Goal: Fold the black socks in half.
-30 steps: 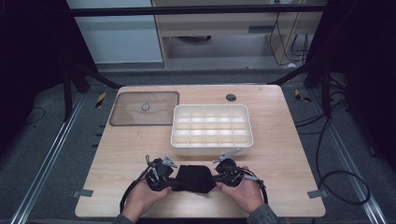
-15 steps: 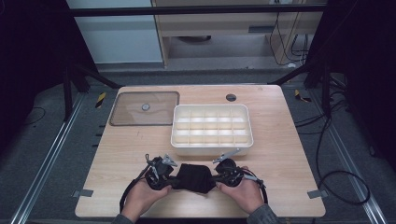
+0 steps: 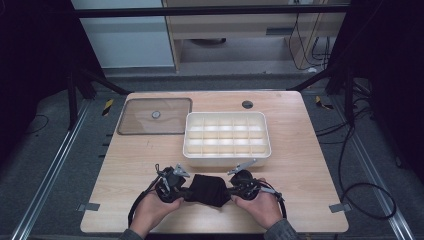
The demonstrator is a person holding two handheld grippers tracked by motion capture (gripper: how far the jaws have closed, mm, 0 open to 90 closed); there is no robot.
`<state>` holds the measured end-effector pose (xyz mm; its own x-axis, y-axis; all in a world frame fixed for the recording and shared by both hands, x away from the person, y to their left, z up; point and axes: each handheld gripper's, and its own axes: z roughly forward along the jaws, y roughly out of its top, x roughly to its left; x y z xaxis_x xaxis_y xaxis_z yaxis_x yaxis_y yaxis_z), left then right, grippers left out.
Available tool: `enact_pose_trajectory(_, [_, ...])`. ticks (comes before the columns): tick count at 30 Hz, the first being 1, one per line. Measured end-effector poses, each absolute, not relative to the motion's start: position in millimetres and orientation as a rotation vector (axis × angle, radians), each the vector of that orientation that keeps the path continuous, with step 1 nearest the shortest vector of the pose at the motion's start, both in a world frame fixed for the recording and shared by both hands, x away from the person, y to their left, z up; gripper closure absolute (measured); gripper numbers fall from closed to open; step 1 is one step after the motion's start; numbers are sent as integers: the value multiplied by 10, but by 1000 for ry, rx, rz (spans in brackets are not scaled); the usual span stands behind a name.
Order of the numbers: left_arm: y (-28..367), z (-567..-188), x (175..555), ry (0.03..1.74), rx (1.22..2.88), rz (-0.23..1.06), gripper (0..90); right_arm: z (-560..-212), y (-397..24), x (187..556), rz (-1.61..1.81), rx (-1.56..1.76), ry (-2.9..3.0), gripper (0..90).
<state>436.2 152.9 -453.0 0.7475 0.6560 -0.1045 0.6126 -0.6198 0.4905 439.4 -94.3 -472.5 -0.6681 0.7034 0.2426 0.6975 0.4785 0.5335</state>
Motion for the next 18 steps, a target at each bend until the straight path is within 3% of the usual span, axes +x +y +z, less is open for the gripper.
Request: enact_pose_trajectory(18, [1511,-4450,4351,941,2419,128,815,-4734,-919,4395,959,1272,2697,833])
